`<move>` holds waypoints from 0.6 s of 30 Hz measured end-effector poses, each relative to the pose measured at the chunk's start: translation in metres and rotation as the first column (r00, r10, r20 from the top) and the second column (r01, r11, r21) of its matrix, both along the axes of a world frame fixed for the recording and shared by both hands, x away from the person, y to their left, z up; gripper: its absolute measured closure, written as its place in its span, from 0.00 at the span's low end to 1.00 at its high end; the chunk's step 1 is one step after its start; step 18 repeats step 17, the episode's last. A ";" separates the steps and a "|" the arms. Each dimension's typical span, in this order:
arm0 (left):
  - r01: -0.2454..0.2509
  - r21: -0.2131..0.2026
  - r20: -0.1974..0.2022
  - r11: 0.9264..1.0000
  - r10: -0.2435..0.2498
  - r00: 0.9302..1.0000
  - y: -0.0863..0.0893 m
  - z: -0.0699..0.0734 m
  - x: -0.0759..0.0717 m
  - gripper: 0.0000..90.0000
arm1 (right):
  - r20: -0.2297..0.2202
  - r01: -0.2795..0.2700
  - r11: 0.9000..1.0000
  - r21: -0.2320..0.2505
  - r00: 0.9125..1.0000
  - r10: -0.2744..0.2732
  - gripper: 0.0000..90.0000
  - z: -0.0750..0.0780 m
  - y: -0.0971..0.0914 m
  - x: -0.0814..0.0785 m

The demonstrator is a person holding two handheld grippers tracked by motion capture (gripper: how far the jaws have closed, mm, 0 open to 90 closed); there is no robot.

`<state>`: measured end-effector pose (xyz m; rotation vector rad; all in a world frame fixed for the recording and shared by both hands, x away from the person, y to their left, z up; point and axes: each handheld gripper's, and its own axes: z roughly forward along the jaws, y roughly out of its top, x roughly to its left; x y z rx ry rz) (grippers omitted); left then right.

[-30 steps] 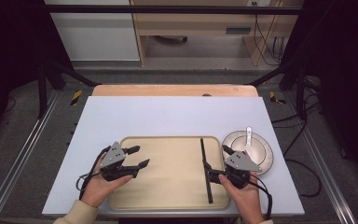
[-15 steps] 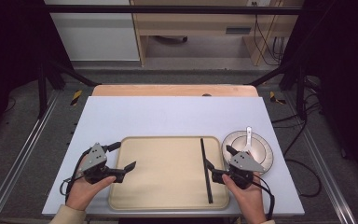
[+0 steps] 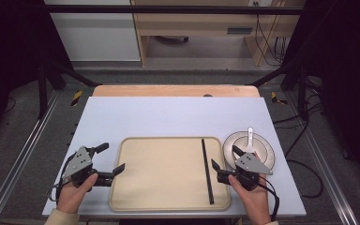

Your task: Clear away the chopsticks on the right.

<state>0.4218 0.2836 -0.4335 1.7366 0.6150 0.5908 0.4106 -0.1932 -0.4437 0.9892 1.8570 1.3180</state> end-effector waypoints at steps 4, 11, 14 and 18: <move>-0.006 -0.007 0.014 1.000 0.006 1.000 0.008 -0.003 -0.002 0.05 | 0.008 0.008 1.000 -0.006 1.000 -0.008 0.14 0.000 -0.005 -0.001; -0.016 -0.014 0.020 1.000 0.016 1.000 0.019 -0.011 -0.006 0.04 | 0.007 0.030 1.000 -0.006 1.000 -0.030 0.14 -0.002 -0.018 -0.006; -0.028 -0.016 0.029 0.999 0.029 0.999 0.023 -0.012 -0.008 0.04 | 0.002 0.039 0.999 -0.007 0.999 -0.039 0.12 -0.003 -0.021 -0.007; -0.034 -0.031 0.027 0.999 0.035 0.999 0.025 -0.014 -0.008 0.04 | -0.006 0.049 0.999 0.001 0.999 -0.049 0.10 -0.002 -0.022 -0.007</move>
